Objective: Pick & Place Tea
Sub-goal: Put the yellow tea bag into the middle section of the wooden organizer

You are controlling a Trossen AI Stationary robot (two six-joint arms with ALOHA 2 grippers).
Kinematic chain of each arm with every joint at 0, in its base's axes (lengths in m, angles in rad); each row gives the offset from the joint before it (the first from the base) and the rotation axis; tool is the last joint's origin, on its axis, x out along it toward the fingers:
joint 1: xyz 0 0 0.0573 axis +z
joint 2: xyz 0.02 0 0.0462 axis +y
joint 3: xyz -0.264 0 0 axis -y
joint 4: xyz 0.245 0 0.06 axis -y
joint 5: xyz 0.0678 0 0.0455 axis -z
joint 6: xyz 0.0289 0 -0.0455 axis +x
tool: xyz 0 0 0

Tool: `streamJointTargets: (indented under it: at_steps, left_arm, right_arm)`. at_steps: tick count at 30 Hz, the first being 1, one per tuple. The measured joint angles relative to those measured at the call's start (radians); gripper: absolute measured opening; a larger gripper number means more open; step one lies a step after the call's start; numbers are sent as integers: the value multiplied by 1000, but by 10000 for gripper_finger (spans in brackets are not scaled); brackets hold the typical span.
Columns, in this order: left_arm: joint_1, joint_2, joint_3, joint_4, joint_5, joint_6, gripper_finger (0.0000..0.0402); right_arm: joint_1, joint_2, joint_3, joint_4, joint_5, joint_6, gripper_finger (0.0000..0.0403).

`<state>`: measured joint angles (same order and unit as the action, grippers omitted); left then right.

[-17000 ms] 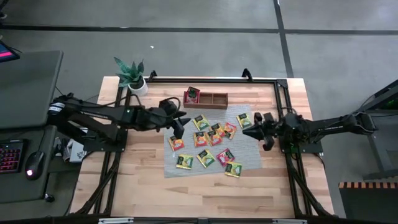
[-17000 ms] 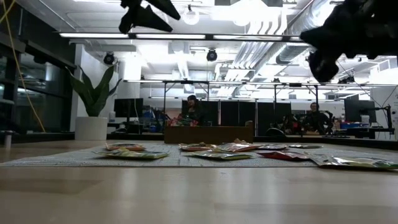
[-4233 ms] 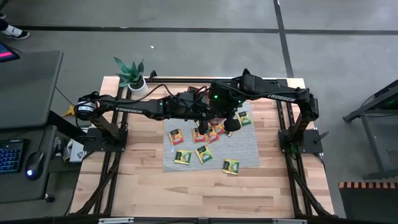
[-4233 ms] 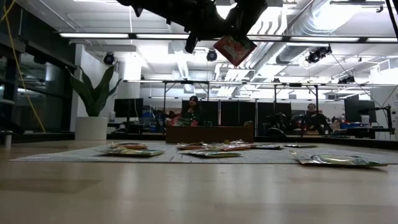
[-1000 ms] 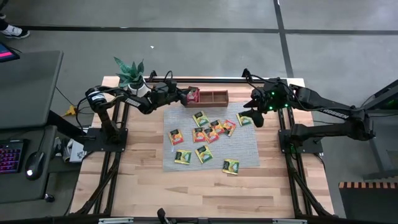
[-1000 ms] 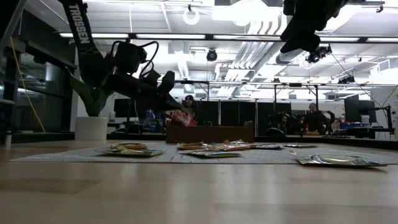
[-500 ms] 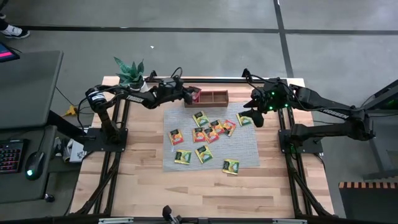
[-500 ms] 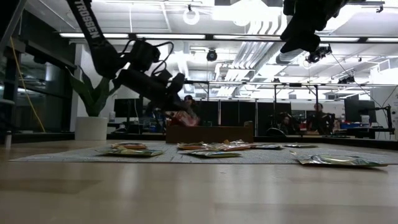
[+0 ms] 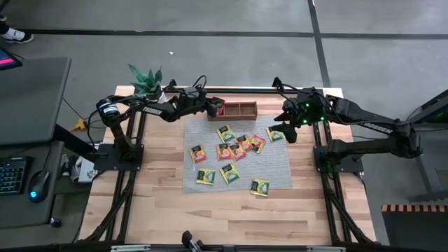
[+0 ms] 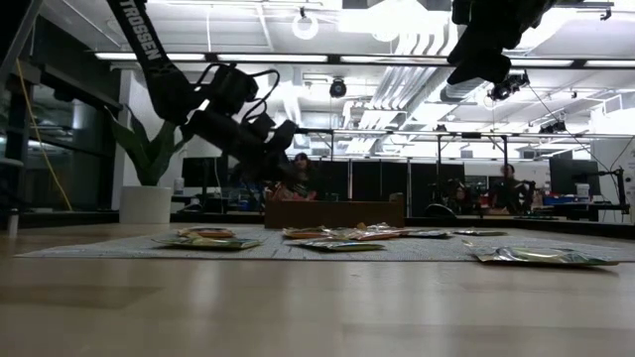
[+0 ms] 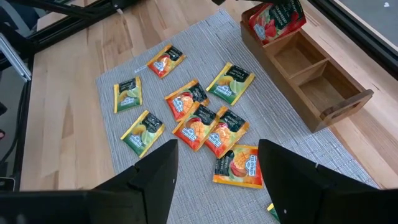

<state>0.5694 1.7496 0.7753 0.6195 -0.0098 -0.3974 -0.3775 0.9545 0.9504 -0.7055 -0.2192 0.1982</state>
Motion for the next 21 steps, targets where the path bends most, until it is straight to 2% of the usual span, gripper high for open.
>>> streamJointTargets:
  at_steps: [6,9,13,17,21]
  left_arm:
    - [0,0,0,17,6,-13,144]
    - [0,-15,0,18,57,-26,160]
    - [0,-53,9,0,95,-38,163]
    - [0,-114,14,-2,85,-42,160]
    - [0,-185,14,-51,84,-33,132]
  right_arm:
    - [0,0,0,0,0,0,216]
    - [0,0,0,0,0,0,217]
    - [0,0,0,0,-1,-8,216]
    - [0,0,0,0,-16,-19,213]
    - [0,0,0,-1,-35,-23,214]
